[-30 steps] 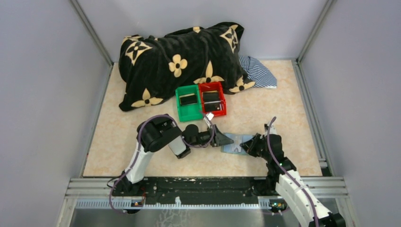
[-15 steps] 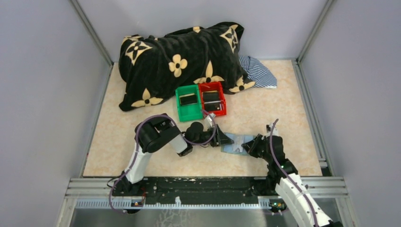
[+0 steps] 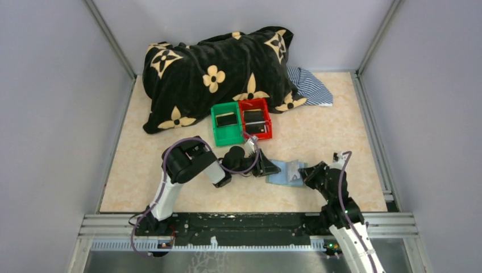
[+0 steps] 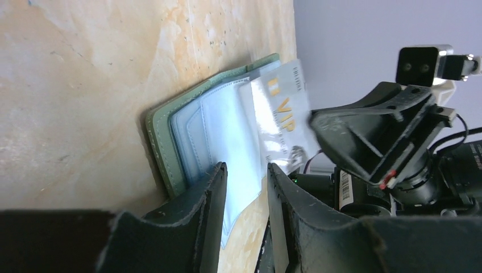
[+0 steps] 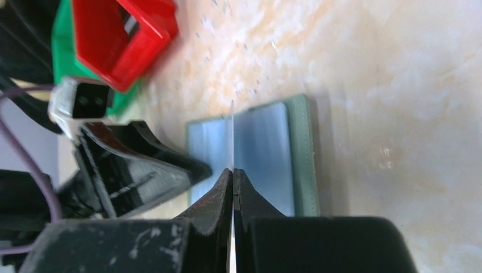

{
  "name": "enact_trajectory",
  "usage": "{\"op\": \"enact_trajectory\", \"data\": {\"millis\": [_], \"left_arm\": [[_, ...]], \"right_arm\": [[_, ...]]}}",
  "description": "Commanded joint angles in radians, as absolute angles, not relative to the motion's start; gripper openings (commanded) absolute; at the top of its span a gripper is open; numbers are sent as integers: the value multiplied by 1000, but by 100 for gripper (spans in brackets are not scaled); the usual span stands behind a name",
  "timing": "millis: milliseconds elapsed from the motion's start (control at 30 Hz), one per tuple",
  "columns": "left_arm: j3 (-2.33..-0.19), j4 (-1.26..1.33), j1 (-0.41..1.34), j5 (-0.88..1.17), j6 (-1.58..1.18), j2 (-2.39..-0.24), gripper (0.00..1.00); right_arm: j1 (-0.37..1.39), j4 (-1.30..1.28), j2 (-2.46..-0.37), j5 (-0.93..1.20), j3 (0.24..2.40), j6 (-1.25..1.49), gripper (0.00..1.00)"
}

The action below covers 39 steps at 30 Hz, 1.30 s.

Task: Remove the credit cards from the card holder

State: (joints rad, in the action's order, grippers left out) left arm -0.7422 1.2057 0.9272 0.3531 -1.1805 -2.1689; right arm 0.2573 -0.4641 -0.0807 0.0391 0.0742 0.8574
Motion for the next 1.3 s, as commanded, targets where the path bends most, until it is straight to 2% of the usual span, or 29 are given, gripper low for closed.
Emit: {"op": "enact_trajectory", "data": {"millis": [0,233,367,567,700,833,1067,1133,1267], "left_arm": [[-710,1086,908,325,-1149,-2187,40],[-715,1100,905,348,-1131,-2178,41],[-707,1137,905,376,-1112,-2175,41],[-584,1334,908,402,-1027,-2085,42],[-482,1444,912,425,-926,-1950,43],[-435,1408,919,455,-836,-1807,44],[-325,1398,921,456,-773,-1654,44],[-287,1418,921,452,-772,-1626,45],[-232,1435,922,474,-764,-1569,45]], "right_arm": [[248,-505,-4,-73,182,903,0],[248,-510,-107,-68,288,852,0],[249,-411,-163,0,308,808,0],[248,-75,-465,178,364,726,0],[249,3,-664,203,508,596,0],[249,80,-875,294,655,503,0],[261,-32,-1271,581,1037,226,0],[287,-194,-1398,605,1192,59,0],[330,-311,-1551,625,1415,-168,0]]}}
